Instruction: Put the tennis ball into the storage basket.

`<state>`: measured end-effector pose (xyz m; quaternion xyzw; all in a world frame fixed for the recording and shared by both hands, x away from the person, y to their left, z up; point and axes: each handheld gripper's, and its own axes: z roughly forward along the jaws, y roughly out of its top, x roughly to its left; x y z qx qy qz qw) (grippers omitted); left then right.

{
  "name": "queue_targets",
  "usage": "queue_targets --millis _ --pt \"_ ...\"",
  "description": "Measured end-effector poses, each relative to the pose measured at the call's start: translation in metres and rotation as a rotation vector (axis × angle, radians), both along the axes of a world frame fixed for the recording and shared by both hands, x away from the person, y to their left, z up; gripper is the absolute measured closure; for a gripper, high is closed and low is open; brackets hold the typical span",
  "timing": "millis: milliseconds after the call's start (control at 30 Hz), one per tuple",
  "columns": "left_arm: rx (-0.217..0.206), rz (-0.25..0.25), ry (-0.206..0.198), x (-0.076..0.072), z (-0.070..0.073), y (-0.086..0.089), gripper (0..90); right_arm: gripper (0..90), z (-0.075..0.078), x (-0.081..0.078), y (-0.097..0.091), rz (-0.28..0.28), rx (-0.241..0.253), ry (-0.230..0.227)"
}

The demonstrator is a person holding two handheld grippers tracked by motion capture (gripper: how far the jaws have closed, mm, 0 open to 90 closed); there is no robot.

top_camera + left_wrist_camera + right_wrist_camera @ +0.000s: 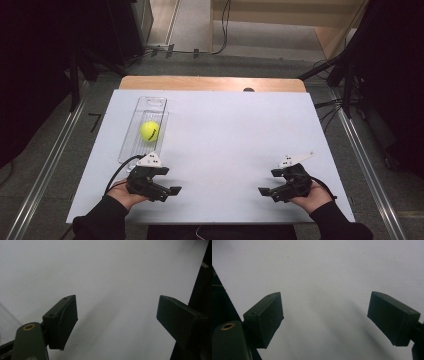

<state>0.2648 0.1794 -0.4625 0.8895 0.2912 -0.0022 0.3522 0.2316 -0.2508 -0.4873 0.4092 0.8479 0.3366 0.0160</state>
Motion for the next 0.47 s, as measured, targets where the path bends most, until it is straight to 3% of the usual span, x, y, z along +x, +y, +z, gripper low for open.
queue_targets --millis 467 --pt "0.001 -0.027 0.004 -0.0003 -0.0017 -0.0018 17.7 11.4 -0.0002 0.0001 0.0000 0.003 -0.001 -0.001"
